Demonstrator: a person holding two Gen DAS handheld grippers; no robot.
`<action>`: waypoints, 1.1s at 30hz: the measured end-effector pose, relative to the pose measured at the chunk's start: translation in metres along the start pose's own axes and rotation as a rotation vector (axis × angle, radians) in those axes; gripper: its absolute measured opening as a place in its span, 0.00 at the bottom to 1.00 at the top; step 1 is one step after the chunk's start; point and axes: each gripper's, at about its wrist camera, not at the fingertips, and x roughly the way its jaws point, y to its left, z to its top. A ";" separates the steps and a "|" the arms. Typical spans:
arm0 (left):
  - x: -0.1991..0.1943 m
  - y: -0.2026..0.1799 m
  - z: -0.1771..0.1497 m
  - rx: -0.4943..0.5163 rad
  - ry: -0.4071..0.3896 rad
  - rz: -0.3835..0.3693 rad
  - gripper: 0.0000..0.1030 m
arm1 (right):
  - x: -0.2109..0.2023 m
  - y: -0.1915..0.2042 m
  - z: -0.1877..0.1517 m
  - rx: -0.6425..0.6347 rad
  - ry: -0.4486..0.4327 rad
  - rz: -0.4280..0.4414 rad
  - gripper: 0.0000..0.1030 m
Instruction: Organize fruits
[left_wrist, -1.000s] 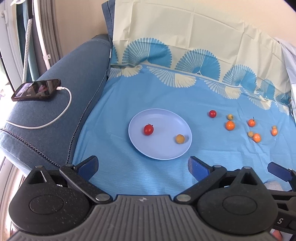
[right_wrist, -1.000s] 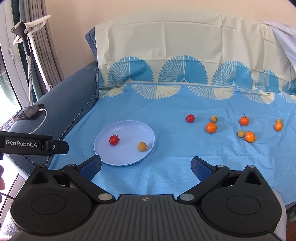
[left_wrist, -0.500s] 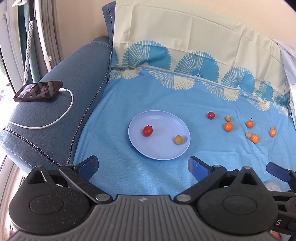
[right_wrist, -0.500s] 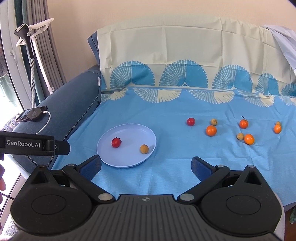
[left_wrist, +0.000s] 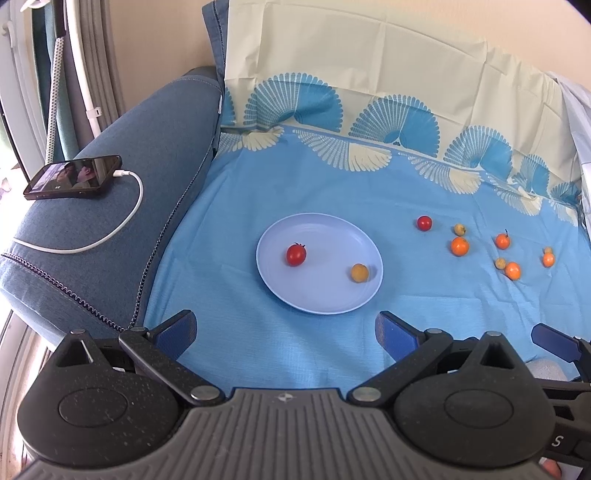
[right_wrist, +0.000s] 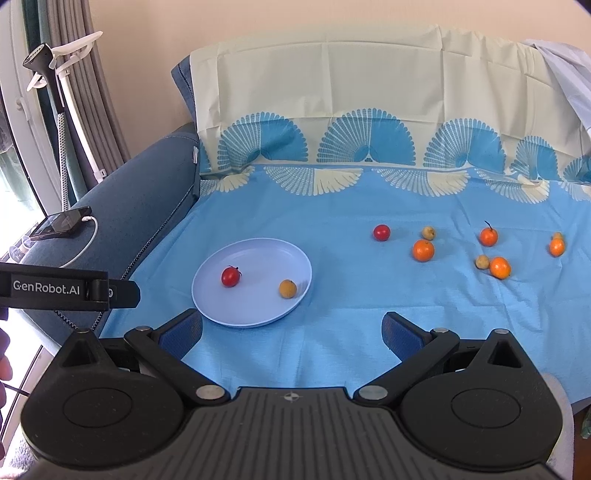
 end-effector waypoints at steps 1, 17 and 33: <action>0.000 0.000 0.000 0.000 0.000 0.000 1.00 | 0.001 0.000 0.000 0.002 0.000 0.000 0.99; 0.017 -0.012 0.012 0.022 0.028 0.005 1.00 | 0.014 -0.012 0.000 0.039 0.015 -0.015 0.99; 0.053 -0.058 0.042 0.073 0.061 -0.020 1.00 | 0.036 -0.061 0.012 0.117 0.016 -0.085 0.99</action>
